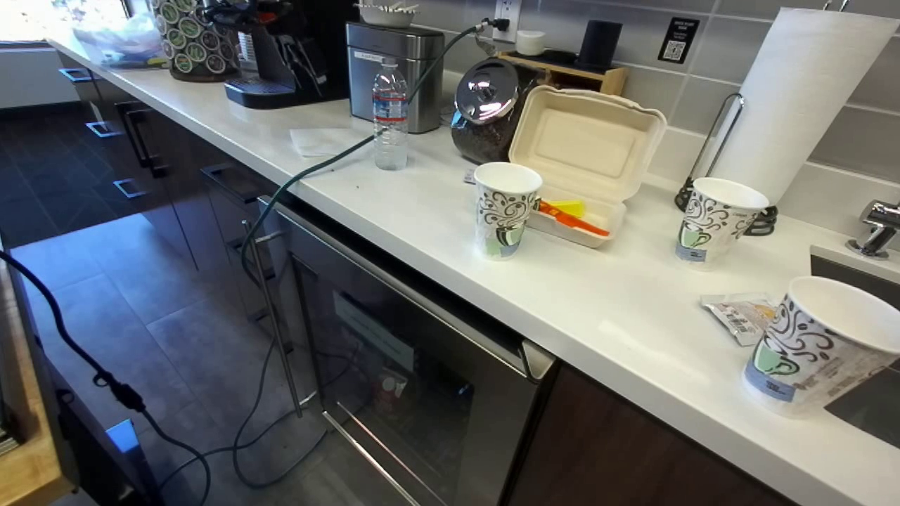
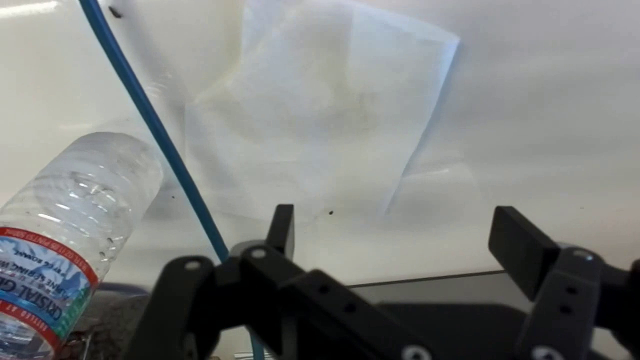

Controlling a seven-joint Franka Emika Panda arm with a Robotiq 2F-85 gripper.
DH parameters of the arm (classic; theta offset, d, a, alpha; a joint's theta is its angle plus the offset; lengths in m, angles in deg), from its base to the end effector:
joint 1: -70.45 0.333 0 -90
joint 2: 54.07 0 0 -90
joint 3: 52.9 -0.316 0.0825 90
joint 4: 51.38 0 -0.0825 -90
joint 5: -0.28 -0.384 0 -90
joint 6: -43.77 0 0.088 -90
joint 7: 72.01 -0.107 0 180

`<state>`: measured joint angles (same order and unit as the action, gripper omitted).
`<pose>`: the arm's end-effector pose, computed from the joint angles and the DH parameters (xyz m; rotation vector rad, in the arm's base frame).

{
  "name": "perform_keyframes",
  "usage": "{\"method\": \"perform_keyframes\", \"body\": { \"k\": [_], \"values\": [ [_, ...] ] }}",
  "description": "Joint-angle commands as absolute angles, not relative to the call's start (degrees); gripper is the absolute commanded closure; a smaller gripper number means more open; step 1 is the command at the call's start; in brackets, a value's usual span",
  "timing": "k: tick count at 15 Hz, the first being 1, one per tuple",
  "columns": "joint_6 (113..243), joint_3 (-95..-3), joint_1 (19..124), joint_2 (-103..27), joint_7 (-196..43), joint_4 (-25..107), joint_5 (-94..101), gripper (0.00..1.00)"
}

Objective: Use the white napkin to wipe the counter.

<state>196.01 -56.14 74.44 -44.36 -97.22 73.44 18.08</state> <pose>0.5760 0.0811 0.3442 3.0118 -0.0951 0.5240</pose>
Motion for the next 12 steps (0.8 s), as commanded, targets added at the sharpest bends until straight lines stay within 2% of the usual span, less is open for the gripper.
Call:
{"method": "perform_keyframes", "body": {
  "k": [1, 7, 12],
  "values": [
    [188.7, -52.6, 77.0, -38.1, -100.0, 66.5, 20.0, 0.0],
    [175.5, -53.2, 75.5, -32.4, -91.0, 59.9, 11.6, 0.0],
    [171.1, -53.9, 74.4, -29.3, -83.8, 55.4, 5.7, 0.0]
  ]
}}
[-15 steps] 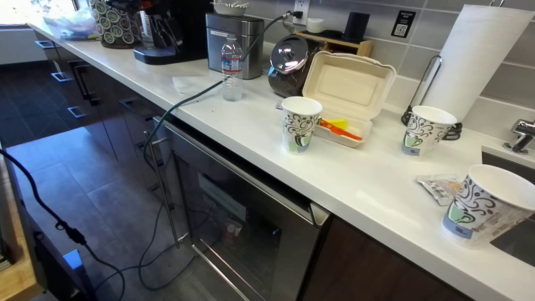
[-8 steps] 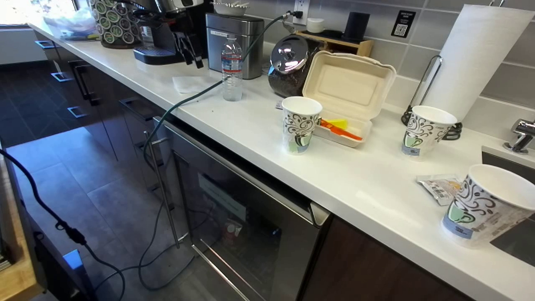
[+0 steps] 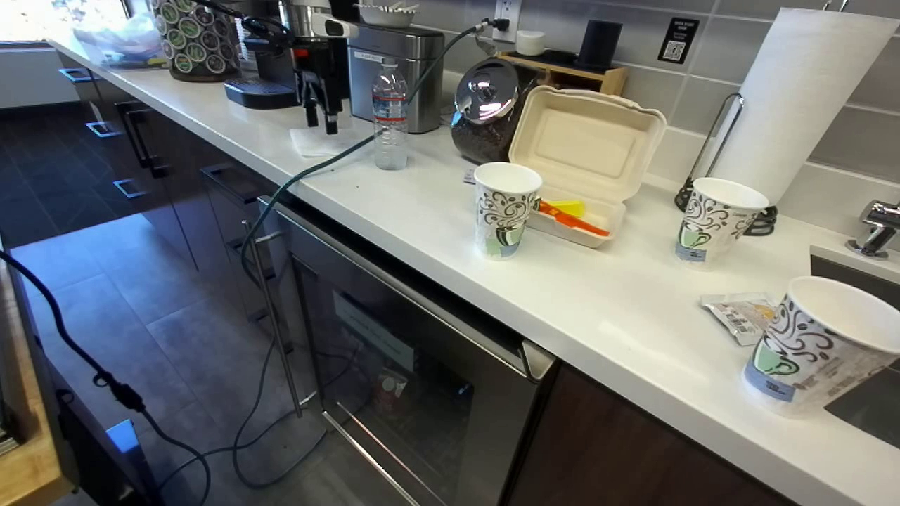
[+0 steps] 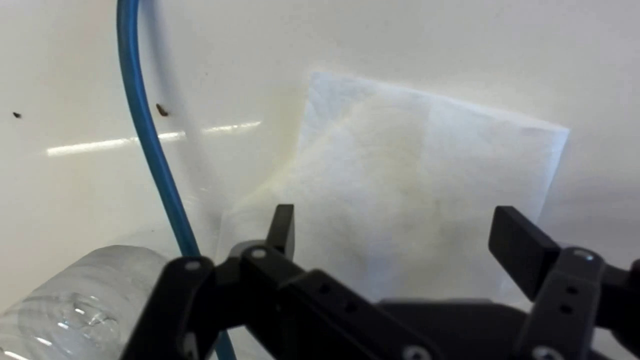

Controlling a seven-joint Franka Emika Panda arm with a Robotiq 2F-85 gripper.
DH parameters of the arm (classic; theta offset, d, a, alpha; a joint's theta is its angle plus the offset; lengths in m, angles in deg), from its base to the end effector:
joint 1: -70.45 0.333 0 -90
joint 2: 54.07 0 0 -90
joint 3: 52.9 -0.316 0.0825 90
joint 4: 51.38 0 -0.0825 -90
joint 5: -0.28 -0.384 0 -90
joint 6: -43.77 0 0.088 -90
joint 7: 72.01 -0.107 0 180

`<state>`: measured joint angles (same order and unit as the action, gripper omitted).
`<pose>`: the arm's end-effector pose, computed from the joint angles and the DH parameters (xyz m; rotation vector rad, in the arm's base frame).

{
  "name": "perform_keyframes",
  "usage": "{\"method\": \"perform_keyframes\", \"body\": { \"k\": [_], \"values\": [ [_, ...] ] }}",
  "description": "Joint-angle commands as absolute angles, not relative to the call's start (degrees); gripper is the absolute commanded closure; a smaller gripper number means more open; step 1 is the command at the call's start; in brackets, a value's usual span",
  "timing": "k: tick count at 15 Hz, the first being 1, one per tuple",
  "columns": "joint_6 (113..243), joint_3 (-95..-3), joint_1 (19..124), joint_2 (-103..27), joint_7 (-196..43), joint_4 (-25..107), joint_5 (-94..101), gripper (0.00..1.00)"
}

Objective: Use the white napkin to wipe the counter.

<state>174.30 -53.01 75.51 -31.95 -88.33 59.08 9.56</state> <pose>0.6162 0.0518 0.2858 3.0137 -0.1314 -0.0190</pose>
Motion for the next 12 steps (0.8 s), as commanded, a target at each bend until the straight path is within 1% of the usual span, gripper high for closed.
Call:
{"method": "perform_keyframes", "body": {
  "k": [1, 6, 7, 10, 12],
  "values": [
    [170.7, -54.0, 74.2, -28.8, -82.7, 54.6, 4.6, 0.0],
    [171.4, -54.0, 72.2, -28.8, -78.7, 54.4, -0.5, 0.0],
    [172.1, -53.1, 73.7, -29.1, -80.6, 55.1, 2.1, 0.0],
    [172.1, -53.1, 72.9, -29.1, -79.7, 54.9, 0.9, 0.0],
    [175.5, -53.6, 72.4, -28.8, -77.2, 55.7, 0.6, 0.0]
  ]
}}
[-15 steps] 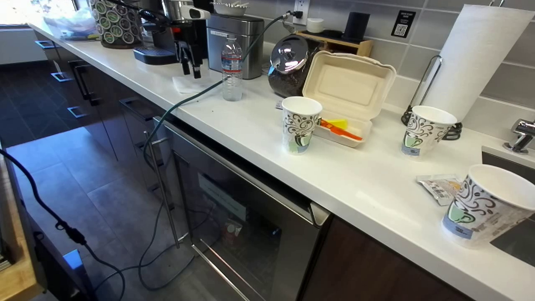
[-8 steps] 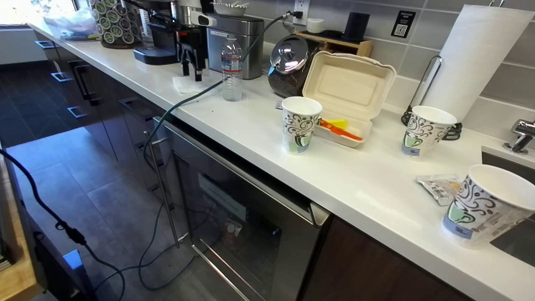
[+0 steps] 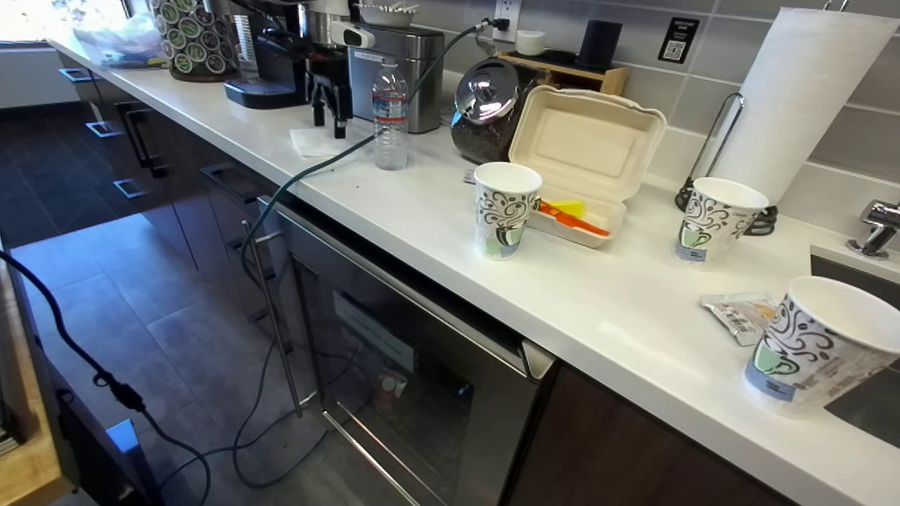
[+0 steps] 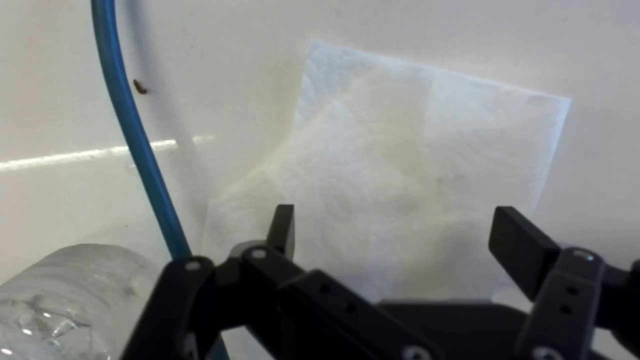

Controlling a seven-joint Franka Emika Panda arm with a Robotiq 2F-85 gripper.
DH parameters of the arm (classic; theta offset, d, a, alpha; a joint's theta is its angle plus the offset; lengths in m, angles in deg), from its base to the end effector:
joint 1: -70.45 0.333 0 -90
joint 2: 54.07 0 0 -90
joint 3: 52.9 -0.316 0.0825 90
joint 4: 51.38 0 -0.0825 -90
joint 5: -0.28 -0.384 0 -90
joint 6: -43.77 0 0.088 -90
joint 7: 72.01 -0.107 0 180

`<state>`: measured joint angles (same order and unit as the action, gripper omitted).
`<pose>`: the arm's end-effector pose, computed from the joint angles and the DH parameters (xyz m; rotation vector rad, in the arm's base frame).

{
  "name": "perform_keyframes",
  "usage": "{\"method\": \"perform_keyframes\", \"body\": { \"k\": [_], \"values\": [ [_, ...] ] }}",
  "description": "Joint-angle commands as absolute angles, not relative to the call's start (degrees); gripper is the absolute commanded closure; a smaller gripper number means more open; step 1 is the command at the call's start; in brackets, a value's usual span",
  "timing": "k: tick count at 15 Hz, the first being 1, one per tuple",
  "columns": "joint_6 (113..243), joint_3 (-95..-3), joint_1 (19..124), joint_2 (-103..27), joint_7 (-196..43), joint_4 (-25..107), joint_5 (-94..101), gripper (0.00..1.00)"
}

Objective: Use the white napkin to wipe the counter.

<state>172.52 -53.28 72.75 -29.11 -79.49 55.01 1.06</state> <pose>0.6333 0.0290 0.2820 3.1270 -0.1182 -0.0696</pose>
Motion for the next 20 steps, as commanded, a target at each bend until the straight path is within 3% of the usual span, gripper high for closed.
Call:
{"method": "perform_keyframes", "body": {
  "k": [1, 7, 9, 12, 18, 20],
  "values": [
    [176.4, -53.6, 72.2, -28.5, -76.6, 55.9, 0.4, 0.0],
    [181.1, -53.2, 71.9, -26.3, -76.0, 55.7, 0.3, 0.0],
    [181.8, -53.1, 71.7, -25.5, -76.0, 55.5, 0.3, 0.26],
    [182.7, -53.0, 71.6, -25.2, -76.1, 55.6, 0.5, 0.51],
    [182.1, -52.9, 72.6, -26.0, -77.0, 56.3, 1.6, 0.96],
    [179.9, -53.9, 72.7, -24.8, -76.0, 55.0, 0.6, 1.0]
  ]
}}
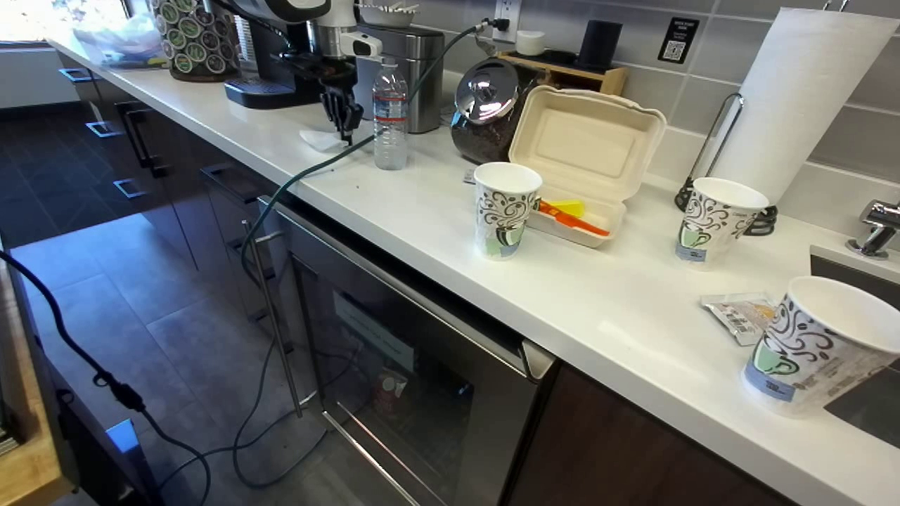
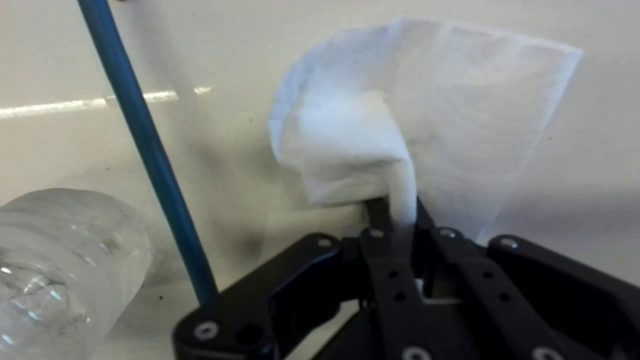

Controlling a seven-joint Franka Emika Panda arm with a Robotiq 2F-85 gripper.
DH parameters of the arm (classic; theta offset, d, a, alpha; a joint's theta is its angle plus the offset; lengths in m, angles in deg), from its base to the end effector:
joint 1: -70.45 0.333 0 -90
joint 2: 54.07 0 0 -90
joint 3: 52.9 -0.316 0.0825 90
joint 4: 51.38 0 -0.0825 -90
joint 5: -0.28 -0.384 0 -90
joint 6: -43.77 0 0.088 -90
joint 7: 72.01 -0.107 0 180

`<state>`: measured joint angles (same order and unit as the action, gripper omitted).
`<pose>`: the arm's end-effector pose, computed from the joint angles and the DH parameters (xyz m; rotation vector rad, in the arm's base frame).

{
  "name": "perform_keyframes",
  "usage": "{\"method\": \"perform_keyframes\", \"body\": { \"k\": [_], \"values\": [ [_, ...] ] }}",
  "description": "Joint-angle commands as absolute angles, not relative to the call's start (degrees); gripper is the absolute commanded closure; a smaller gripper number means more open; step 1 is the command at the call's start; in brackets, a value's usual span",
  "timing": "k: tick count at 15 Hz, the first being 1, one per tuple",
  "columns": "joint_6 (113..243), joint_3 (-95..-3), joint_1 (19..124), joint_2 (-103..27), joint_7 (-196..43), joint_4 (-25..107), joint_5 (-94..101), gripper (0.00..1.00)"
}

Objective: Use the white napkin to wipe the counter.

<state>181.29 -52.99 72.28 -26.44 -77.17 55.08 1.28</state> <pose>0.6467 0.0215 0.2652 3.1317 -0.0693 0.0947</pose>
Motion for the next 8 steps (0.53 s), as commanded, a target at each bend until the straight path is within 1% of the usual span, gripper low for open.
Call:
{"method": "perform_keyframes", "body": {
  "k": [1, 8],
  "values": [
    [178.7, -54.7, 73.1, -24.1, -75.4, 54.3, 0.4, 1.0],
    [169.1, -58.3, 78.6, -22.2, -73.4, 52.4, 3.2, 1.0]
  ]
}}
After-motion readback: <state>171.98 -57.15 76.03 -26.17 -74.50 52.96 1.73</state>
